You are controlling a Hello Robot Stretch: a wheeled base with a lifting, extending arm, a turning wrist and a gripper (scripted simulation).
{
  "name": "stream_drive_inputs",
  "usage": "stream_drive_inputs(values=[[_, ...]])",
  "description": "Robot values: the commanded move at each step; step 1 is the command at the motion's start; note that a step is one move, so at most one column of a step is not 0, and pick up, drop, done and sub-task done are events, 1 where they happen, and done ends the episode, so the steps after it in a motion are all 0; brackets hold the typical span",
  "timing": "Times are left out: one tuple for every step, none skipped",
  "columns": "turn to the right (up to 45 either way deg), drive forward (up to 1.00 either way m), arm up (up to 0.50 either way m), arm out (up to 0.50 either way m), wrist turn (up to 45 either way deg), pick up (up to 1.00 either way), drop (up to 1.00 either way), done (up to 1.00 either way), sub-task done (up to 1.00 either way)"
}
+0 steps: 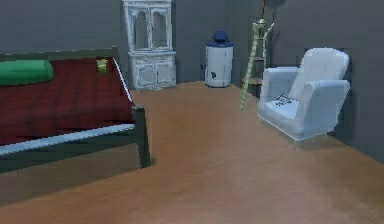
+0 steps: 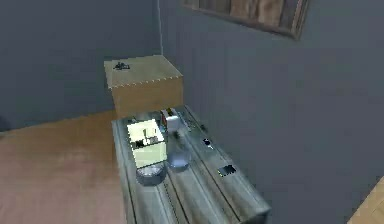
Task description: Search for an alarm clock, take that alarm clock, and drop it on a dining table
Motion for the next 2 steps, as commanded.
stream_drive_inputs(values=[[0.0,0.6,0.0,0.0,0.0,0.0,0.0,0.0,0.0],[45.0,0.0,0.0,0.0,0.0,0.0,0.0,0.0,0.0]])
